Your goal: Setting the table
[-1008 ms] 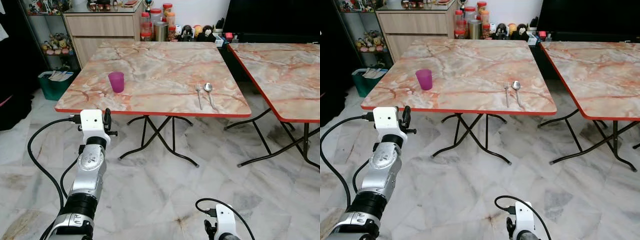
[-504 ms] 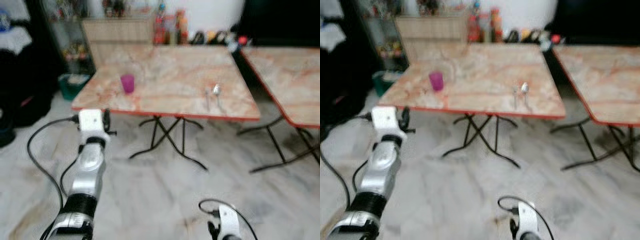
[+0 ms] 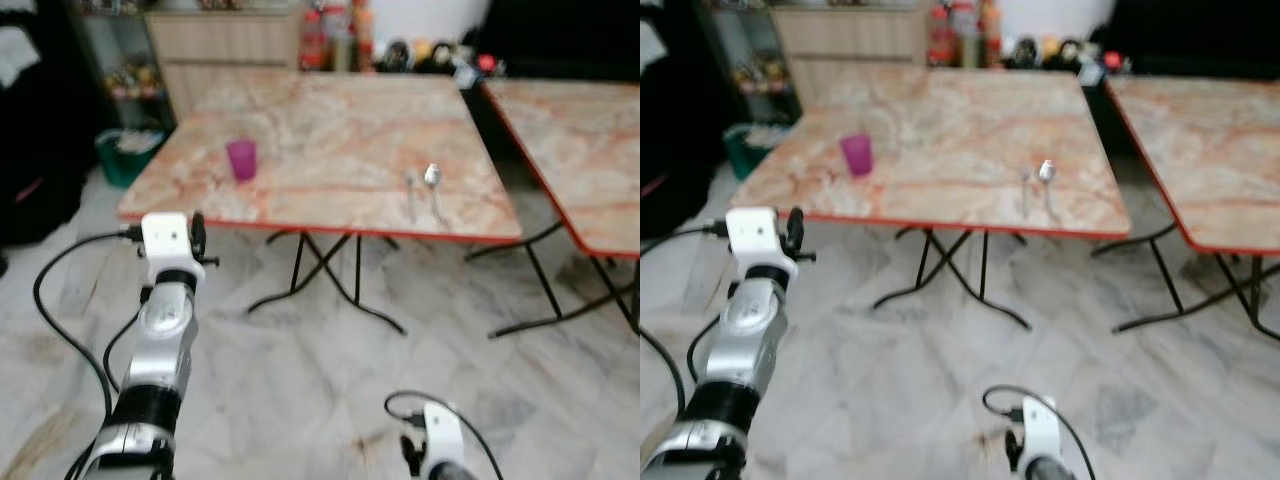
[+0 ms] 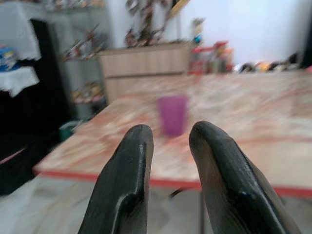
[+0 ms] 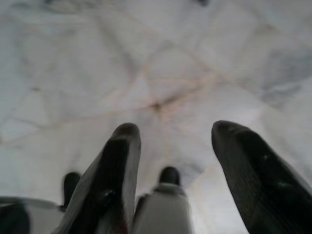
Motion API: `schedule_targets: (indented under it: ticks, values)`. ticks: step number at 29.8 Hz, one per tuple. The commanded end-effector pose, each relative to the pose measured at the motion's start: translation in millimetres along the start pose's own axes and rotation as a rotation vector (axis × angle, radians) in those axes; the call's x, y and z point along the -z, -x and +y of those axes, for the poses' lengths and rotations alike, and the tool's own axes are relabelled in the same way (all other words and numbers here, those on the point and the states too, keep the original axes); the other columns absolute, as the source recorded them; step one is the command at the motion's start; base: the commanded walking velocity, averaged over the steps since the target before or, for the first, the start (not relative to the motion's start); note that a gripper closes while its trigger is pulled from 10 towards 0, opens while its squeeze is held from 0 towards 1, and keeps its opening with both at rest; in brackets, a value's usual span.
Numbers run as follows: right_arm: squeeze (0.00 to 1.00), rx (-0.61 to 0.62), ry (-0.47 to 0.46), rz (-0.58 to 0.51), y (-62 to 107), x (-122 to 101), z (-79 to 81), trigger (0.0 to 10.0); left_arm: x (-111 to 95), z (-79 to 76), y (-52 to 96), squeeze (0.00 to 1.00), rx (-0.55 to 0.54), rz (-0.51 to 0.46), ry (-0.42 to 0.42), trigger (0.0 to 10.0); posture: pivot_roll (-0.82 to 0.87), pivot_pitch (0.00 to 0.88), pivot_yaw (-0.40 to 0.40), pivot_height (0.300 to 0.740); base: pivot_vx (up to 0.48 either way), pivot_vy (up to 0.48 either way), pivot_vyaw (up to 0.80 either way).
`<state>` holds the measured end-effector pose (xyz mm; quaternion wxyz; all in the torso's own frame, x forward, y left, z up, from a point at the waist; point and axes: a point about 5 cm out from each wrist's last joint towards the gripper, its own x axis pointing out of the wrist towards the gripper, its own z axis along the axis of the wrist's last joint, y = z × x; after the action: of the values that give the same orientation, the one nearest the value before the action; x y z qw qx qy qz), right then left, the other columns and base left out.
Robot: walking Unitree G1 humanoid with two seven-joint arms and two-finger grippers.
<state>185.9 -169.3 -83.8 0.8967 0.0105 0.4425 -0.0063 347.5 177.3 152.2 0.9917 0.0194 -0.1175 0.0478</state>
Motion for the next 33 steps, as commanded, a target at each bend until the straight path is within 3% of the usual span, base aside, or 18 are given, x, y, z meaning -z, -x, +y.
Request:
schedule_targets:
  ticks: [1,33]
  values:
    - [0.00,0.012,-0.003,-0.004,-0.2,-2.5,-4.3,10.0,-2.1,-1.1,-0.6,0.00,0.009,-0.004,-0.005,10.0,0.03,0.000,-0.015,0.740,0.296,0.000,0.00]
    - [0.00,0.024,0.011,0.013,2.0,5.5,-9.3,10.0,0.8,-7.6,2.7,0.00,0.037,0.001,0.003,10.0,0.01,0.000,-0.009,0.740,0.340,0.000,0.00]
